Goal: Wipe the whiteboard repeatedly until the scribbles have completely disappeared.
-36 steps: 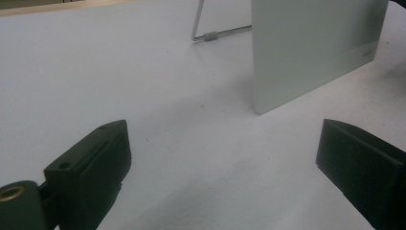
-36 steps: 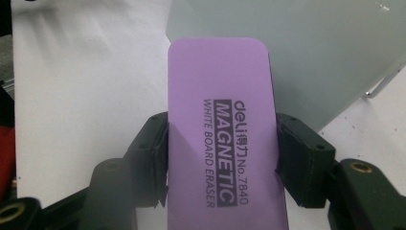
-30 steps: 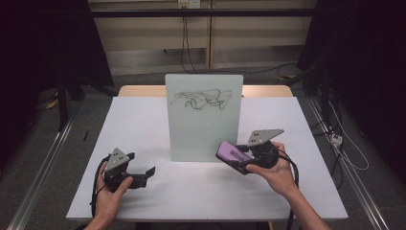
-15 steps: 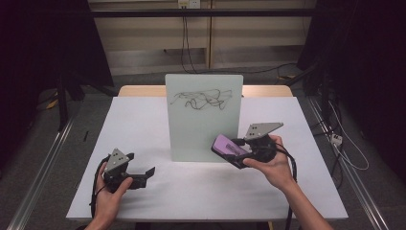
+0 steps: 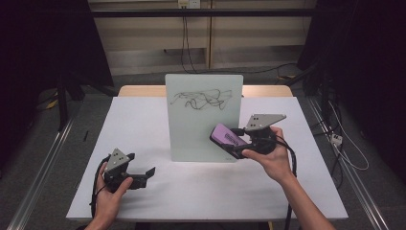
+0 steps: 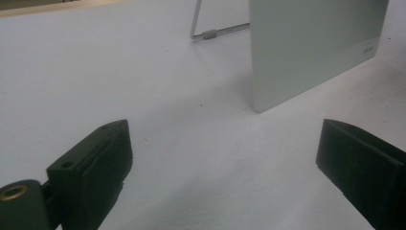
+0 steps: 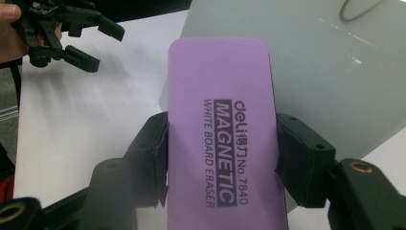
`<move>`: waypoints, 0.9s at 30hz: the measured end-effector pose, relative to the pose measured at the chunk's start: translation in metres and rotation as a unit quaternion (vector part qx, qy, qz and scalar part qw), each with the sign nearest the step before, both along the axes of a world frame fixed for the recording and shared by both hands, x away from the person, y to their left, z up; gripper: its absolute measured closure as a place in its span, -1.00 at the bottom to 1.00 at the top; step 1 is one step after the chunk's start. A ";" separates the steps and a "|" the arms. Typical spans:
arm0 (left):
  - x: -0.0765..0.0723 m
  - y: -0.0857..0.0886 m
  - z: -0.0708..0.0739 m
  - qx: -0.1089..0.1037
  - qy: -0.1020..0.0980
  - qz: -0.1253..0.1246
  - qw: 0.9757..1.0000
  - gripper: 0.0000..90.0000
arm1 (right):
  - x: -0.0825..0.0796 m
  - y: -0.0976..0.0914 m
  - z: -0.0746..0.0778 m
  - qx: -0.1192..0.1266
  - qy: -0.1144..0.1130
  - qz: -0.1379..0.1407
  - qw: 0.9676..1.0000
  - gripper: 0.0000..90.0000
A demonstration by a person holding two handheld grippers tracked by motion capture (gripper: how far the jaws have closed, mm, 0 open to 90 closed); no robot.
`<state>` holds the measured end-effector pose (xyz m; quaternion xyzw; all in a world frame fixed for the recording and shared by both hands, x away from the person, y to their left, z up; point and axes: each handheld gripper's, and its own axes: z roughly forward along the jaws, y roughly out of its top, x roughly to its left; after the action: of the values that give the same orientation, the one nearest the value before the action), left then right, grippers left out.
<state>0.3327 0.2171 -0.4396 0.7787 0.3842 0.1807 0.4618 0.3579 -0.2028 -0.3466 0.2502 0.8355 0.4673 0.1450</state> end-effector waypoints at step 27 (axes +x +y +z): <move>0.000 -0.003 -0.001 -0.005 0.007 -0.009 1.000 -0.88 | 0.026 -0.004 0.053 0.000 -0.069 -0.027 0.997 -0.08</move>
<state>0.3328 0.2142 -0.4403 0.7811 0.3812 0.1694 0.4646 0.3838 -0.2071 -0.2934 0.2395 0.8164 0.4795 0.2149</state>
